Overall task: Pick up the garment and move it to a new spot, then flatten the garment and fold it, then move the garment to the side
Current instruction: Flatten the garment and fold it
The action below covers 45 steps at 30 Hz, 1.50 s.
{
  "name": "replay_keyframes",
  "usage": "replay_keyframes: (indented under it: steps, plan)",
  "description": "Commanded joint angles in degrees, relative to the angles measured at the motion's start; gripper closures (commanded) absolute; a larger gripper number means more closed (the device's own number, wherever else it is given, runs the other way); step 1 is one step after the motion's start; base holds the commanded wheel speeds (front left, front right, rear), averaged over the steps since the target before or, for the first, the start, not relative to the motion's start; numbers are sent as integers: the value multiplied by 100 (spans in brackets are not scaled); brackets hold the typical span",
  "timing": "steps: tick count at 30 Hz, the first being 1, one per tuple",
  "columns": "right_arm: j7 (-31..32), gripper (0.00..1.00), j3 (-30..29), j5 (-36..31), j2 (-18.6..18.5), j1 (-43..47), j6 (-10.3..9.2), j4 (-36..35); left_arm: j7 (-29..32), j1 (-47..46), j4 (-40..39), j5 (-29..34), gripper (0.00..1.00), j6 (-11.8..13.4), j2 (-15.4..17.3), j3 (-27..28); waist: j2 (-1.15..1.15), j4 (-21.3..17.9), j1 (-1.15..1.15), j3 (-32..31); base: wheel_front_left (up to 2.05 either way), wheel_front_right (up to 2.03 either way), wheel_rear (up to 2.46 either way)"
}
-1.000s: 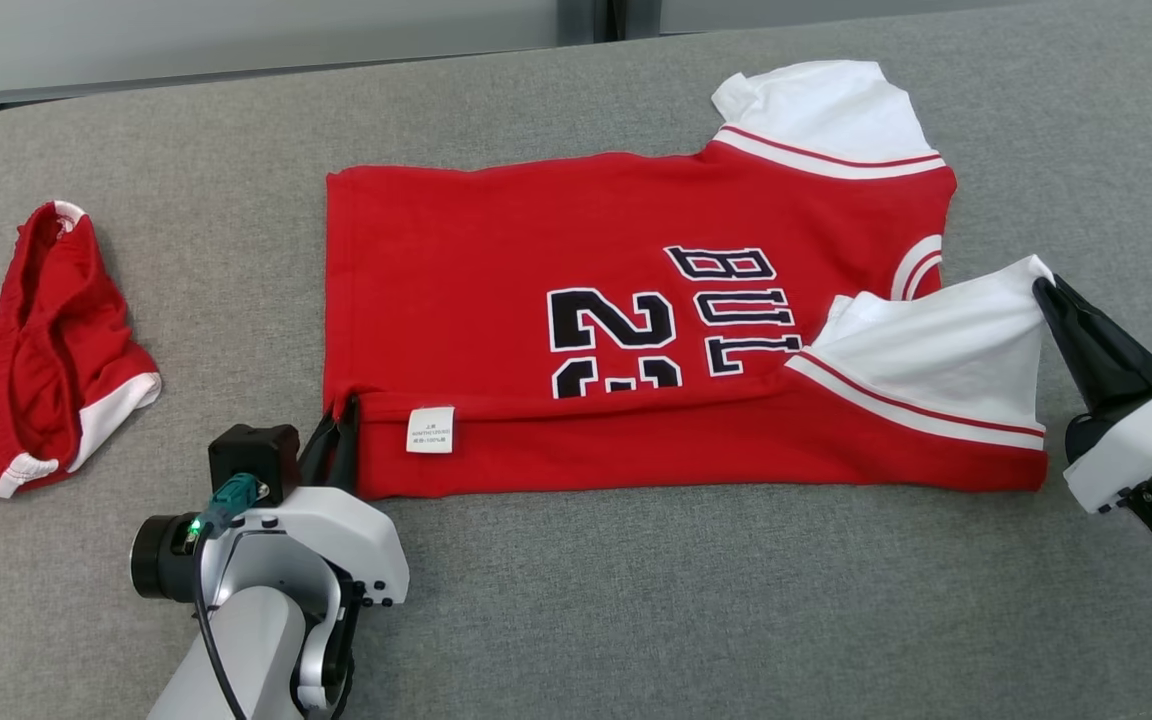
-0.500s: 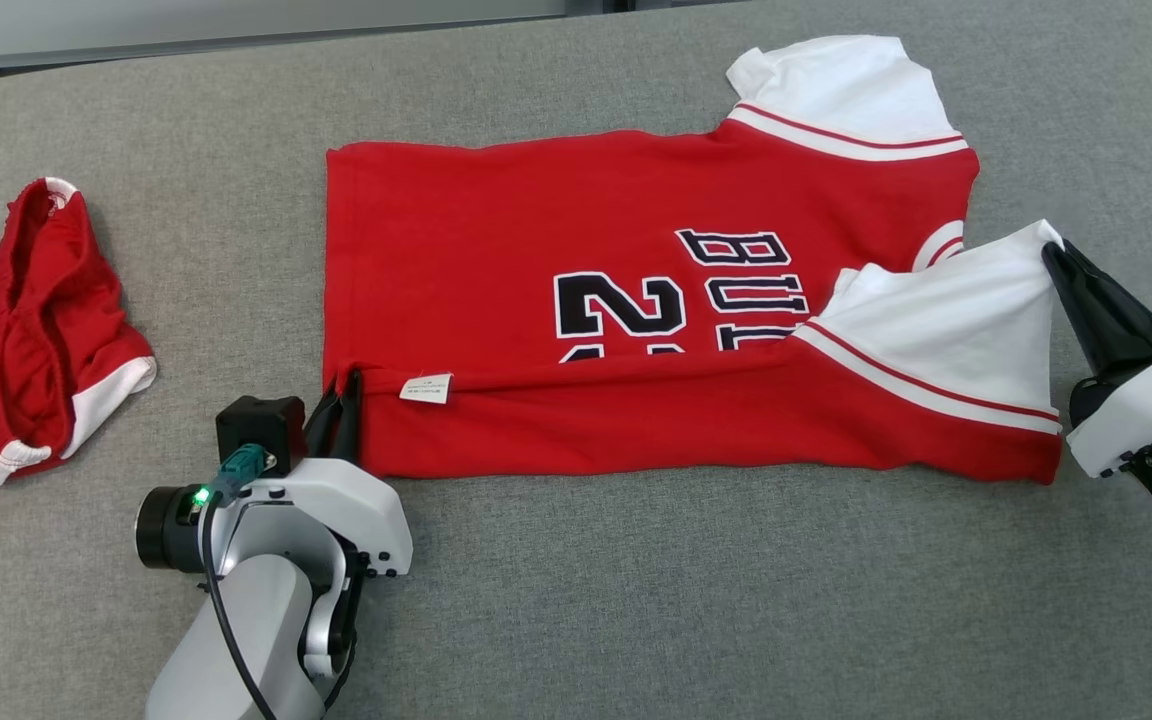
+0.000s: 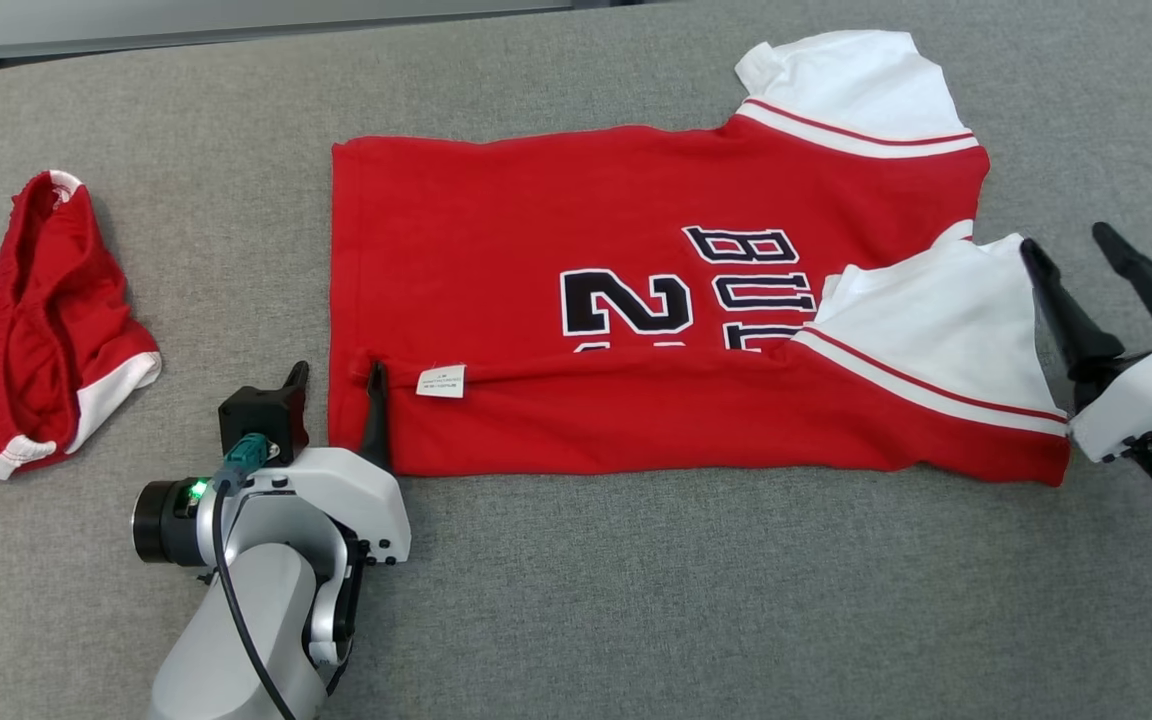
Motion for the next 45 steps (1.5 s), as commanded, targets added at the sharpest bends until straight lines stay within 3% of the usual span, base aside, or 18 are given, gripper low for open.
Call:
replay_keyframes:
  steps: [1,14,23,36,45]
  plan:
    - [-30,0,-101,-97,-54,-24,-2,29,-50,-26,-12,-15,0,51,40,21,0,19,0,-44,0,0,0]
    - [-19,0,-1131,-371,108,832,-2,-311,-491,457,-618,-252,0,224,13,233,0,24,0,-564,0,0,0]
    - [-18,0,-1699,-281,529,1713,-2,-686,-712,1041,-996,-616,0,63,-173,308,0,-74,0,-791,0,0,0]
    - [37,0,-1980,-197,1109,2522,-2,-784,-890,1711,-1168,-1458,0,-298,-405,498,0,-200,0,-1007,0,0,0]
    - [176,0,-2081,-350,1233,2645,-2,-480,-894,1748,-695,-1348,0,-75,-410,266,0,-180,0,-1016,0,0,0]
